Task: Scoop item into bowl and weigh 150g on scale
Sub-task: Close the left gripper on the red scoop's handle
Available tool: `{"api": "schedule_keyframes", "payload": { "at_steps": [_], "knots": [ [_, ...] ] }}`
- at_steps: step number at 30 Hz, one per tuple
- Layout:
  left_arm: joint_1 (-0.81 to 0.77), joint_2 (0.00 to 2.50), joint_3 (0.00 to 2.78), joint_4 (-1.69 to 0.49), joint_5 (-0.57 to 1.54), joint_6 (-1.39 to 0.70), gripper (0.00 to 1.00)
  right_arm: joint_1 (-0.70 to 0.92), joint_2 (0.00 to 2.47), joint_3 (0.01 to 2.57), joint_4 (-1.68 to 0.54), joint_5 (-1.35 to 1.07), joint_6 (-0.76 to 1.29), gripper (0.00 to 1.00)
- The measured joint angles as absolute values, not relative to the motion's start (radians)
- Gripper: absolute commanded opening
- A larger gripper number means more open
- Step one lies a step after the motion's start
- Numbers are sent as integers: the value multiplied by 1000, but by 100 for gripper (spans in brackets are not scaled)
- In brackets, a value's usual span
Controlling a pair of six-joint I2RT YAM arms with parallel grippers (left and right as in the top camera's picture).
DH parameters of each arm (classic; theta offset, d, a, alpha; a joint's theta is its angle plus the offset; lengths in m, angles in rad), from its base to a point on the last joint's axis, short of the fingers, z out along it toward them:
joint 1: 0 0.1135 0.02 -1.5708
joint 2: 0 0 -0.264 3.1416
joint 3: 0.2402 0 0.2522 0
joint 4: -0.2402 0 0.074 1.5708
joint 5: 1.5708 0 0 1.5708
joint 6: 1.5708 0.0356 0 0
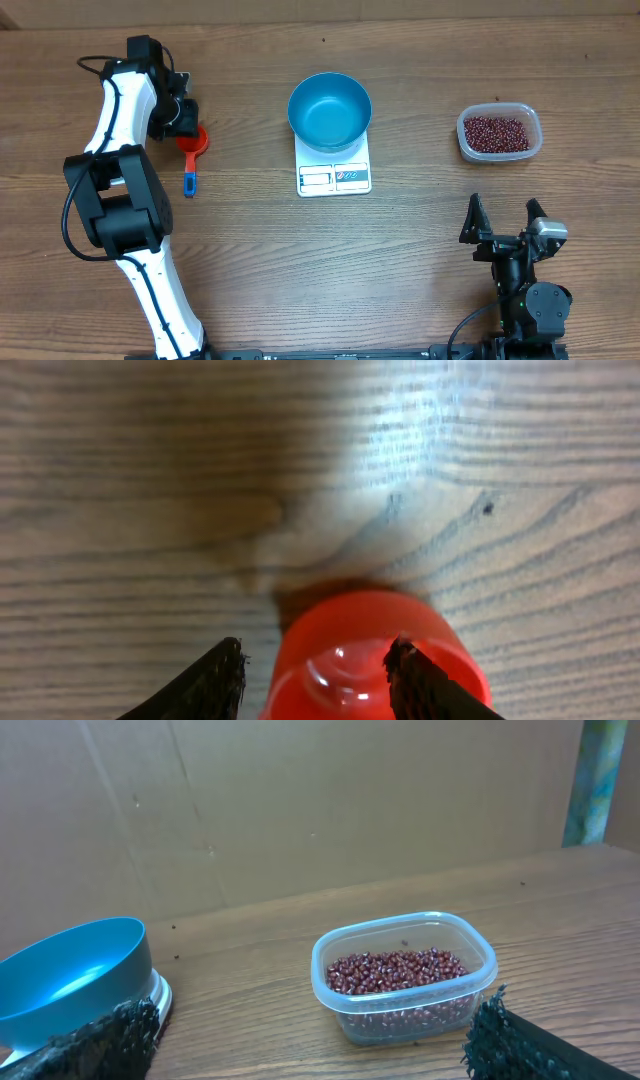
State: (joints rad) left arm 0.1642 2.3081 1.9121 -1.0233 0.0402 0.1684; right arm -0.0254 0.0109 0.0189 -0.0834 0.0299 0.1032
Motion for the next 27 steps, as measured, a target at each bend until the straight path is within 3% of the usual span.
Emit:
{"api": "schedule_keyframes", "payload": {
  "at_steps": [11, 14, 20, 23, 27],
  "knots": [
    [164, 2308, 1900, -984, 40, 169, 40, -25, 11, 19, -83, 30, 103, 100],
    [164, 2308, 1878, -998, 40, 168, 30, -25, 11, 19, -84, 30, 104, 100],
    [164, 2311, 1868, -1007, 41, 168, 21, -25, 11, 19, -83, 30, 104, 100],
    [164, 2311, 1868, -1007, 40, 161, 4, -25, 11, 19, -83, 30, 104, 100],
    [164, 2311, 1868, -1007, 41, 156, 4, -25, 11, 19, -83, 30, 104, 100]
  ]
}}
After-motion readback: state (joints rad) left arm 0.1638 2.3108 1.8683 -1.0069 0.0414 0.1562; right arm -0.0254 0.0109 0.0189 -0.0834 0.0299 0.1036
